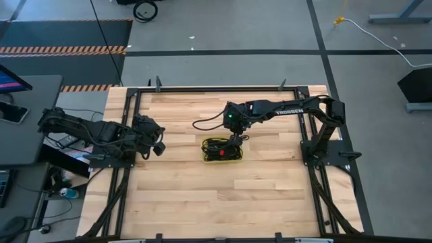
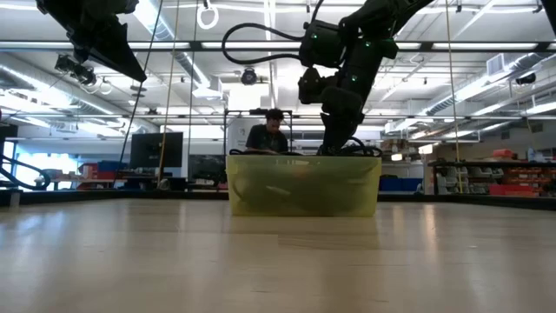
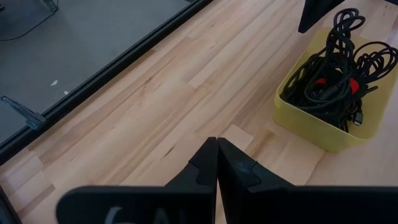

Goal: Pick and place USB-C Cables
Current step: Adjust the yellow bin, then return to Home Position

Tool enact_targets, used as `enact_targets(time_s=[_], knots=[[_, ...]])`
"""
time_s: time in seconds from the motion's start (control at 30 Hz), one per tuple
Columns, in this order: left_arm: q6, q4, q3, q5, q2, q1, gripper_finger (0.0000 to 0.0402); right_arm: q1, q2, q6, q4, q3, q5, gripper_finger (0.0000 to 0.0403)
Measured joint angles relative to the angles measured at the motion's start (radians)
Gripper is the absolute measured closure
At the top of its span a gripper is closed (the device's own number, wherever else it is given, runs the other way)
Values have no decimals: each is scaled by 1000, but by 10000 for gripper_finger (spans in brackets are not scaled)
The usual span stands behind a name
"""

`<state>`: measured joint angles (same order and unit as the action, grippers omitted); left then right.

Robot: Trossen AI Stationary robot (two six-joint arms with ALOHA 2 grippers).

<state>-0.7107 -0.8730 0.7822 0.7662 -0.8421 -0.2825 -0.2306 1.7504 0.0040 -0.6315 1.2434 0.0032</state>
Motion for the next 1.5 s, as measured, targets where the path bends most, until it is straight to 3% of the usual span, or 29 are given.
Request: enact_targets(time_s=[0.17,0.4,0.93,1.23,1.5], knots=[[0,0,0,0,0,0,393,4,0,16,0,0,2,403],[-1,0,0,0,0,0,393,29,0,1,1,0,87,403],[-1,0,0,0,0,0,393,10,0,-20,22,0,-49,403],[40,2,-3,0,0,0,393,9,-1,-23,85,0,-57,403],[75,-24,-5,5,0,1,393,38,-93,37,167,-1,-87,403]])
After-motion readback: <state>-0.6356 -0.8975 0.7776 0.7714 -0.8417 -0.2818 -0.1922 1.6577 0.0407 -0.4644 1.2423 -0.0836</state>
